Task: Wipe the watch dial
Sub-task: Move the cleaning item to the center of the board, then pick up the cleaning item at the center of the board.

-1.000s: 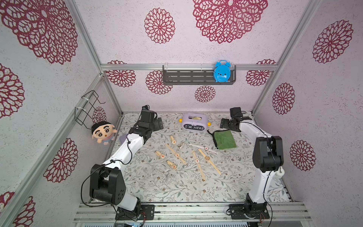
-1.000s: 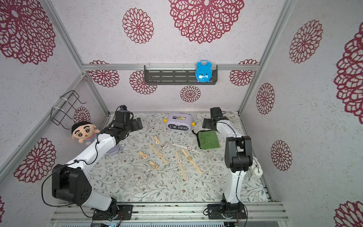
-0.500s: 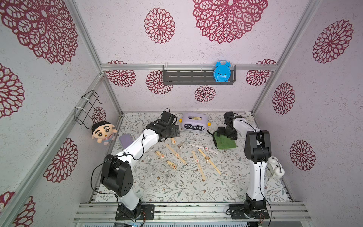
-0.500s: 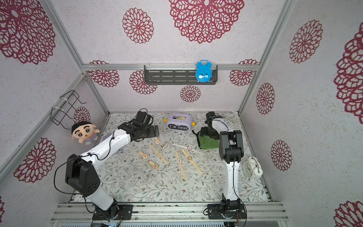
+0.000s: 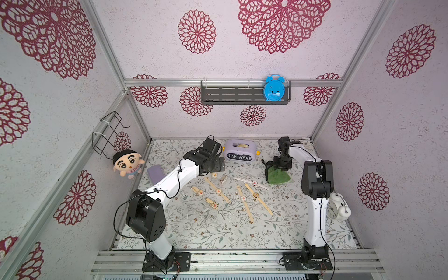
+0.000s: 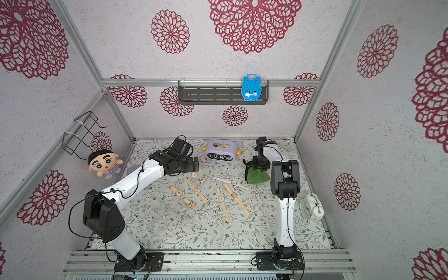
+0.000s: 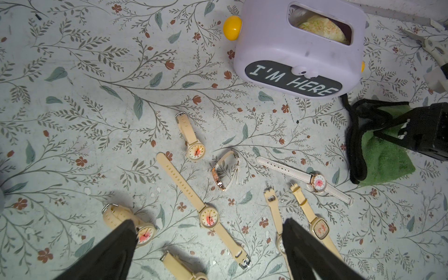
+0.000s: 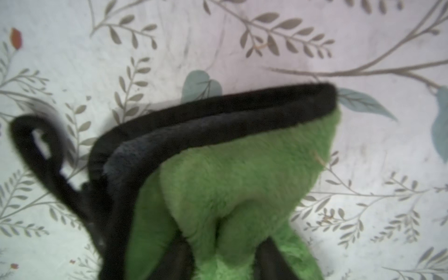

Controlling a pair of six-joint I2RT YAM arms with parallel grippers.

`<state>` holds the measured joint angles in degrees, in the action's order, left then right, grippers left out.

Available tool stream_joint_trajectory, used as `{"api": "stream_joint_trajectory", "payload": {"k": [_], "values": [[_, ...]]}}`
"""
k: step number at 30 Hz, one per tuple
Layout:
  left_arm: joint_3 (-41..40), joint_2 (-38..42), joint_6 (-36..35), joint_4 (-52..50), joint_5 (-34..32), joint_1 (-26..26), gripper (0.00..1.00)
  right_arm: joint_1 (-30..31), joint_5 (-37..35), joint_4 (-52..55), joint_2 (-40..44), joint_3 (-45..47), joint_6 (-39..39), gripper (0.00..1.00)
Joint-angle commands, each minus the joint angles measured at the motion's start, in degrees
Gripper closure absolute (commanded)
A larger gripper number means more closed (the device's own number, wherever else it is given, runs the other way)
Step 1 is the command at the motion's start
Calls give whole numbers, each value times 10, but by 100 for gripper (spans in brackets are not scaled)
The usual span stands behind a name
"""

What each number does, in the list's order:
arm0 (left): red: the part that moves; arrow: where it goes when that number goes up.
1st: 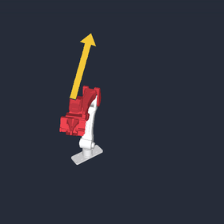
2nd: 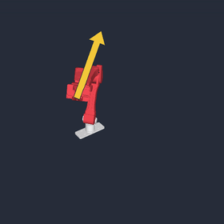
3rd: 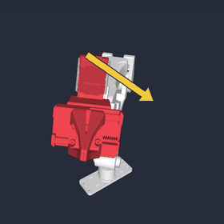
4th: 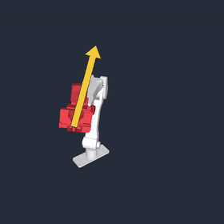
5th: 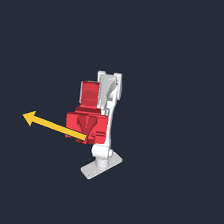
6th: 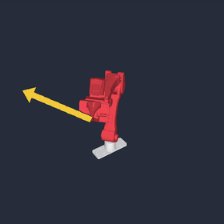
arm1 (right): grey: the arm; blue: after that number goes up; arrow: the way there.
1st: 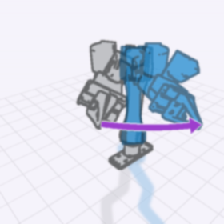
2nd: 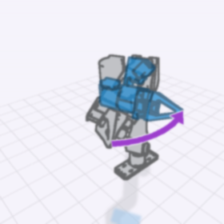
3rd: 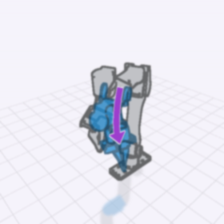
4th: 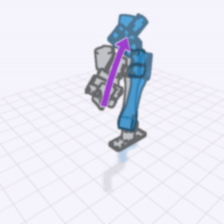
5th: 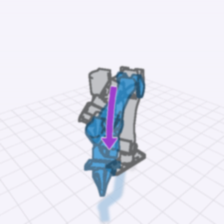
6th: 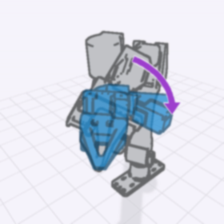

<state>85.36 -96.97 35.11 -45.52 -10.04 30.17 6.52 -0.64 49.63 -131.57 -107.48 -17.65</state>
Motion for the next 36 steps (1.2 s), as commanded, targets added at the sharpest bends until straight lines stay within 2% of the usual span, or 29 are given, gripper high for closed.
{"api": "stream_joint_trajectory", "payload": {"k": [1, 8, 18, 19, 20, 21, 30, 36], "values": [[10, 25, -6, -13, -11, 7, 3, 4, 30, 56, -50, 31, 5, 100], [11, 50, -28, -36, -21, 9, 3, 14, 26, 48, 51, 48, 2, 100], [-70, 106, -13, -8, -6, 9, 3, 58, 56, 88, 151, 150, -22, 100], [-73, 107, -11, -6, -4, 9, 3, 60, 56, 86, 156, 158, -24, 78], [-74, 108, -10, -5, -1, 9, 3, 63, 51, 85, 161, 164, -27, 28], [-75, 108, -9, -4, 1, 9, 3, 65, 45, 85, 167, 169, -29, 2], [-88, 114, -11, 1, 2, 10, 3, 84, 34, 59, 209, 239, -53, 1], [-118, 125, -9, 16, 1, 10, 3, 96, 21, 36, 181, 276, -60, 1]]}}
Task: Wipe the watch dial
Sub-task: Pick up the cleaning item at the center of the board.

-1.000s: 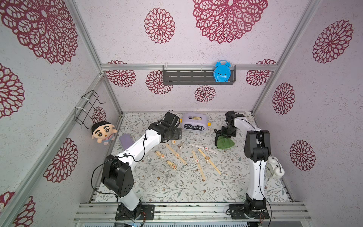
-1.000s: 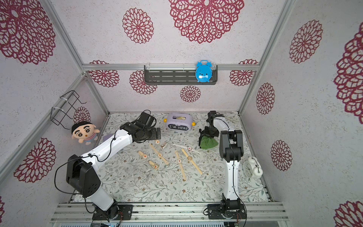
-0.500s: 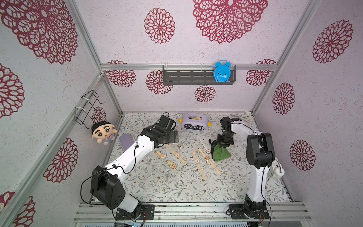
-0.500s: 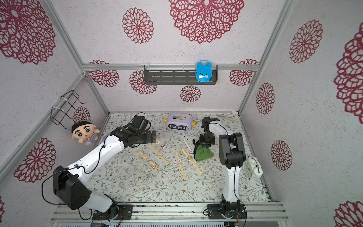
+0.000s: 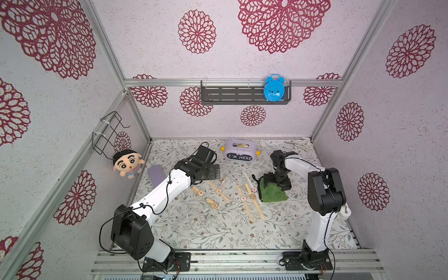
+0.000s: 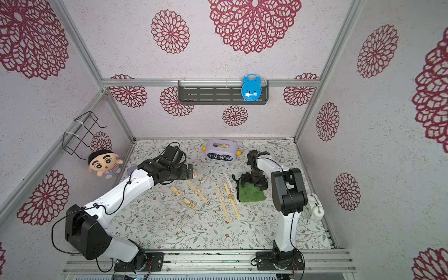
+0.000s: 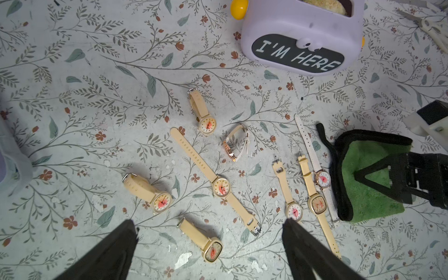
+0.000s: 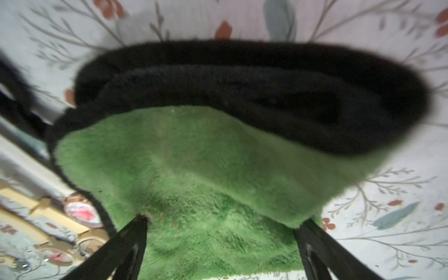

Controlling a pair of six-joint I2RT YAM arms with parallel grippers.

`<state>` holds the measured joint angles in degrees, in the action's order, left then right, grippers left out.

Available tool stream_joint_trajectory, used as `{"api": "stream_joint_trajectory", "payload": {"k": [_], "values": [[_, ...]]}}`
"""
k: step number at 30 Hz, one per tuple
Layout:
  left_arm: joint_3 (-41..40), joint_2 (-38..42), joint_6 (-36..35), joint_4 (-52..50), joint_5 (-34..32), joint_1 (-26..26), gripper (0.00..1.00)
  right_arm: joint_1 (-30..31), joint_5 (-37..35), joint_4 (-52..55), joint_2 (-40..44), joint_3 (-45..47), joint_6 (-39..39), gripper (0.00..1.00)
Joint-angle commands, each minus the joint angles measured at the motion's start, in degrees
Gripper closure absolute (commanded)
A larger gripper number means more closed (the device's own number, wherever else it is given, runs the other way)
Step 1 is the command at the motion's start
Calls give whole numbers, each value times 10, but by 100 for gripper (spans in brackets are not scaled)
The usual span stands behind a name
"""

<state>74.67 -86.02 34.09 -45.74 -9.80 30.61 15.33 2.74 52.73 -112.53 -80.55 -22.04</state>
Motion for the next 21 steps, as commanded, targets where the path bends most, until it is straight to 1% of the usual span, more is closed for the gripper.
{"api": "stream_joint_trajectory", "payload": {"k": [1, 4, 14, 16, 18, 20, 21], "values": [[-13, 15, 1, 20, -2, 6, 3, 11, -18, 6, -18, 5, -16, 1], [-16, 14, -1, 20, -3, 6, 3, 17, -30, 10, -48, -2, -11, 1], [-24, 15, 1, 17, -9, 6, 3, 33, -22, 14, -120, -23, 2, 1], [-27, 17, 2, 16, -11, 6, 3, 34, -15, 11, -127, -24, 3, 9], [-31, 21, 2, 15, -15, 6, 3, 35, -6, 7, -132, -22, 5, 25], [-33, 24, 5, 12, -23, 6, 3, 35, 4, 5, -140, -21, 6, 46], [-33, 24, 6, 9, -27, 6, 3, 35, 7, 5, -144, -22, 8, 51]]}}
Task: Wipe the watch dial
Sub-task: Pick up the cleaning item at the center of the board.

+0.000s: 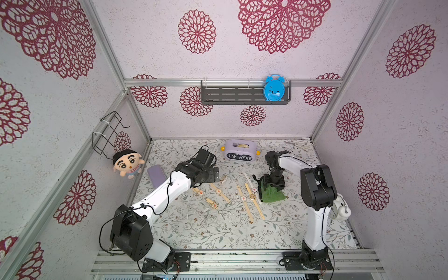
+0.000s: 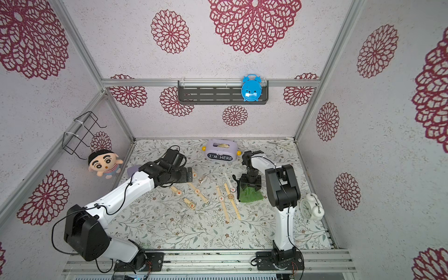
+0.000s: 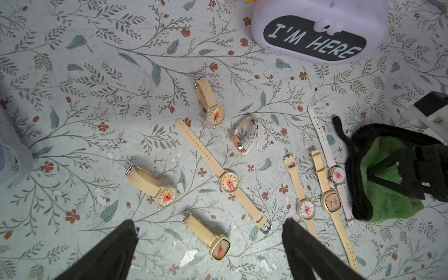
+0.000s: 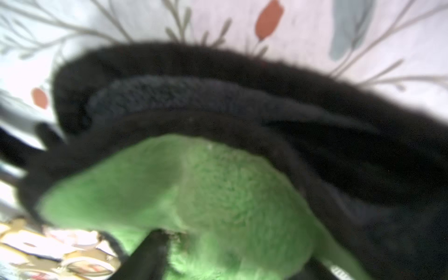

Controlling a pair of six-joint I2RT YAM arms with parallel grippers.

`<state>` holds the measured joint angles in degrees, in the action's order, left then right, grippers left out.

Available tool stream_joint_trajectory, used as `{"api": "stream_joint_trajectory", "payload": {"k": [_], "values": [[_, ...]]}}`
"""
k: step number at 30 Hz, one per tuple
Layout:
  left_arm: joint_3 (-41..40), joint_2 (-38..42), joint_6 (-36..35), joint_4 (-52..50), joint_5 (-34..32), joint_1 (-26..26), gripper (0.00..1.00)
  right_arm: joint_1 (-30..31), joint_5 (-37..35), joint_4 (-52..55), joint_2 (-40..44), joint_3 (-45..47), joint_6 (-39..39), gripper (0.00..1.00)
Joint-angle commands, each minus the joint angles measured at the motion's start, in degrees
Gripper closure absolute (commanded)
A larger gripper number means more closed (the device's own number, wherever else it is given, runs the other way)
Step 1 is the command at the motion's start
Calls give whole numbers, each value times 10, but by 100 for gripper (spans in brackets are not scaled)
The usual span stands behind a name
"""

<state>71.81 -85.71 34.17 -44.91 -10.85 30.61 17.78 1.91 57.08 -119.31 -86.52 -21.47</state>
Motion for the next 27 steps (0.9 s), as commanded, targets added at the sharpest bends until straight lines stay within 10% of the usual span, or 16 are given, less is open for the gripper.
{"api": "stream_joint_trajectory", "payload": {"k": [1, 8, 27], "values": [[-5, 22, 5, -2, -18, 6, 3, 10, 20, -39, -80, 39, 3, 57], [-11, 26, 11, -10, -14, 6, 3, 9, 13, -48, -74, 39, 4, 100], [-30, -28, 213, -44, 15, -17, 3, 12, -53, -42, 186, 40, 20, 100]]}}
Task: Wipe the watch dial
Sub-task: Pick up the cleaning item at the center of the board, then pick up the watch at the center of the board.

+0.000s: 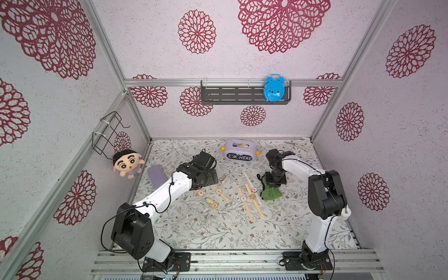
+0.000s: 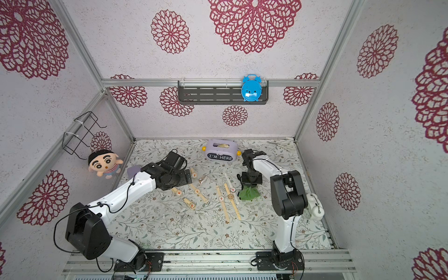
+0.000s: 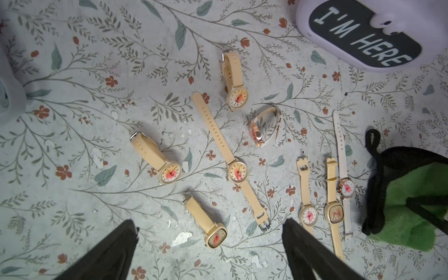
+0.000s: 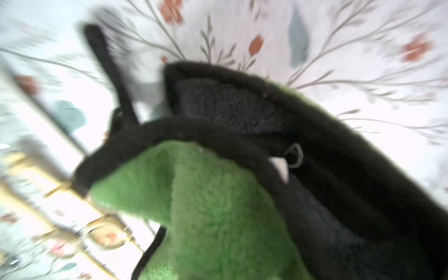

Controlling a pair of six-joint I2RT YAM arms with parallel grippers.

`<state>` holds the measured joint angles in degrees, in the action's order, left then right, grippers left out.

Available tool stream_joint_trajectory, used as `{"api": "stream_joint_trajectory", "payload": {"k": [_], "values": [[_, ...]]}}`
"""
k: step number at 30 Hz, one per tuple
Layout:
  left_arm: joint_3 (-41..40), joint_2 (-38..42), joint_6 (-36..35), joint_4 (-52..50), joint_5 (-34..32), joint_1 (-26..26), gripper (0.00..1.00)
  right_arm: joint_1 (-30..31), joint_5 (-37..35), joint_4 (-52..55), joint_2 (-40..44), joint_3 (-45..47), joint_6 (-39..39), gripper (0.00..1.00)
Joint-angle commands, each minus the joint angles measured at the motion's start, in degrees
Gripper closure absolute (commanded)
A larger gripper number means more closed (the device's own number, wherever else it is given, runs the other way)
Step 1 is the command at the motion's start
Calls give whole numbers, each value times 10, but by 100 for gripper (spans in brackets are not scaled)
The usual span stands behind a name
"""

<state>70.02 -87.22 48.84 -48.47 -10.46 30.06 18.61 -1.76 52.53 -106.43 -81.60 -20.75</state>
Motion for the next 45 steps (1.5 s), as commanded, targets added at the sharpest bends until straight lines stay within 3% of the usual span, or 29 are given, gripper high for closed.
{"api": "stream_joint_trajectory", "payload": {"k": [1, 7, 13, 20, 35, 41, 45], "values": [[-20, -15, 86, 0, 24, -19, 3, 4, -16, 4, 69, -9, 16, 100], [-51, -20, 159, 40, 53, -57, 2, 7, -6, 7, 122, -1, 21, 100], [-68, -43, 187, 65, 90, -96, 0, 15, 19, 0, 155, 6, 13, 100], [-74, -84, 200, 95, 117, -121, 4, 31, 39, -7, 149, 6, 9, 100], [-59, -160, 180, 110, 119, -160, 23, 60, 55, -26, 124, 9, -5, 100], [-59, -175, 172, 124, 126, -161, 37, 71, 53, -29, 119, 13, -8, 100], [-56, -185, 164, 130, 129, -162, 52, 77, 54, -32, 117, 12, -10, 100]]}}
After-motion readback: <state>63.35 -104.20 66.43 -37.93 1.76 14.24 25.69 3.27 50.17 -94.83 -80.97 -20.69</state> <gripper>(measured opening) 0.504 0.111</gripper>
